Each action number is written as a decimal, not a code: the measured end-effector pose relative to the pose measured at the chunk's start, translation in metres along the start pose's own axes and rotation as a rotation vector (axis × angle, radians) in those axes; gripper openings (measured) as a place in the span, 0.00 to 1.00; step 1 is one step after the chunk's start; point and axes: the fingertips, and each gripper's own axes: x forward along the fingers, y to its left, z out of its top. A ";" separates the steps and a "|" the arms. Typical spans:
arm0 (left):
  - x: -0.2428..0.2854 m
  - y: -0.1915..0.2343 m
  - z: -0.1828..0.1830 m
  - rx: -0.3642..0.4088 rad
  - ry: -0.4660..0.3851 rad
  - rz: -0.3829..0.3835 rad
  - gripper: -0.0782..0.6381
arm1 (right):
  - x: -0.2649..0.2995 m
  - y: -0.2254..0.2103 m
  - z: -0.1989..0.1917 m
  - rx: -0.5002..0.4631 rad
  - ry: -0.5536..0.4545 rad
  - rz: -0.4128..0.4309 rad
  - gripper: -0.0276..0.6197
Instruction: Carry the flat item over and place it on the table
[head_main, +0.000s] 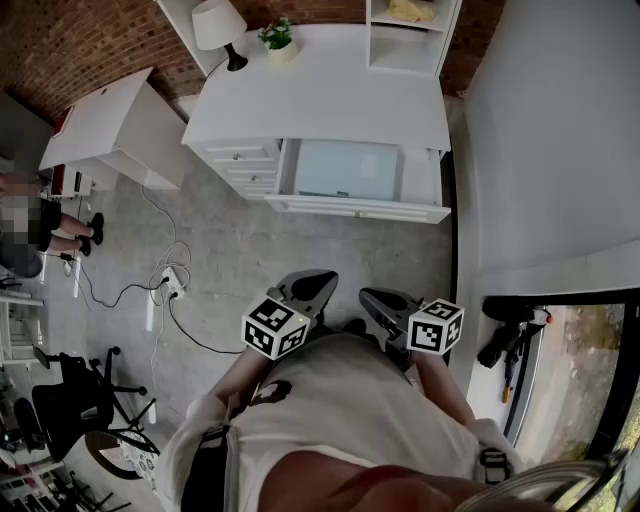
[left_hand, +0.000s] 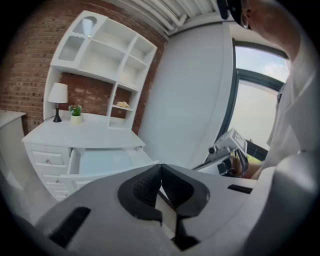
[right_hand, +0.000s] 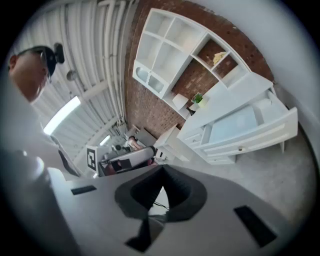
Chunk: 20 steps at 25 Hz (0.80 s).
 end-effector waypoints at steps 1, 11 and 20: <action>-0.010 0.015 0.016 -0.018 -0.051 0.018 0.14 | 0.004 0.007 0.011 0.043 -0.044 0.053 0.06; -0.122 0.117 0.060 -0.095 -0.332 0.199 0.14 | 0.093 0.096 0.034 0.118 -0.078 0.313 0.06; -0.173 0.152 0.022 -0.109 -0.347 0.250 0.14 | 0.155 0.149 -0.010 -0.051 0.147 0.305 0.06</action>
